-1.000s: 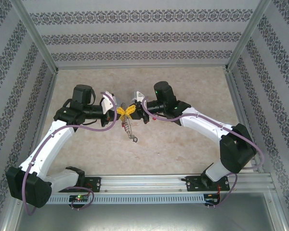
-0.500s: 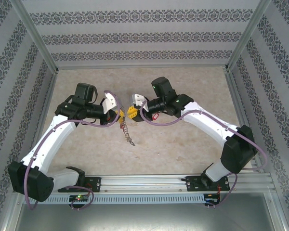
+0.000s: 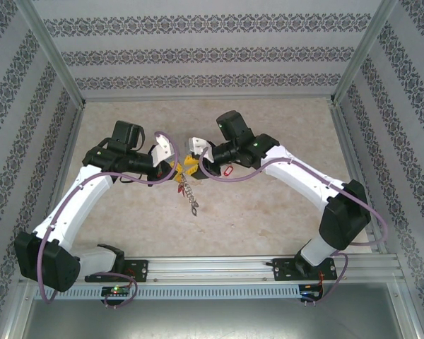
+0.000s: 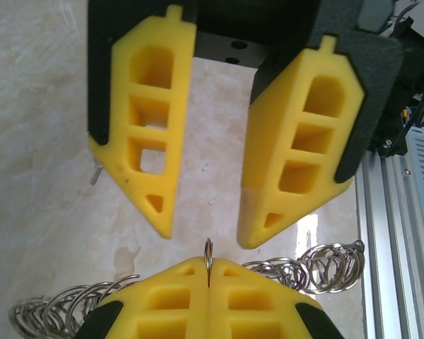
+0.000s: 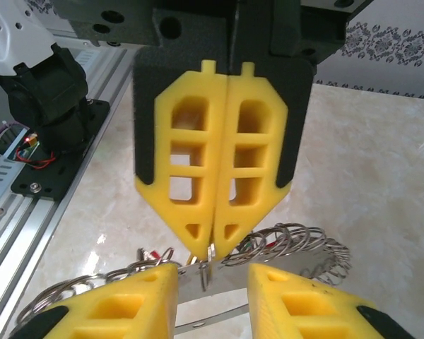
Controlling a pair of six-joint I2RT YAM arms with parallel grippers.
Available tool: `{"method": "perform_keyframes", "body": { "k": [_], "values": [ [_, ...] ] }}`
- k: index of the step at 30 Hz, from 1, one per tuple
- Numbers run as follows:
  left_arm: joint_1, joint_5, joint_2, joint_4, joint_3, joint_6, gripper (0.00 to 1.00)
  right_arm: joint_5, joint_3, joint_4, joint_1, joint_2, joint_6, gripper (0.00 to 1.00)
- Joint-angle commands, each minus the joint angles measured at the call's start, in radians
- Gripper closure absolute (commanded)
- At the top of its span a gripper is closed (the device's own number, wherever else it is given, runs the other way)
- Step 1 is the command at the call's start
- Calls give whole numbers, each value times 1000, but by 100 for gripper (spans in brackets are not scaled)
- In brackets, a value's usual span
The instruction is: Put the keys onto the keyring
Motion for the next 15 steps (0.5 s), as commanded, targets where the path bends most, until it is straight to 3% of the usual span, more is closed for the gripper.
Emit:
{"method": "perform_keyframes", "body": {
  "k": [1, 6, 11, 13, 15],
  "values": [
    [-14, 59, -16, -7, 30, 26, 100, -15, 42, -32, 20, 33, -20, 69],
    [-15, 67, -18, 4, 27, 25, 100, -22, 61, -63, 33, 55, -35, 71],
    [-15, 71, -20, -5, 28, 35, 100, -28, 77, -96, 33, 61, -41, 95],
    [-14, 69, -21, -13, 28, 43, 100, -25, 78, -95, 32, 61, -33, 96],
    [-15, 66, -22, -22, 29, 49, 100, -19, 78, -97, 32, 59, -29, 88]
  ]
}}
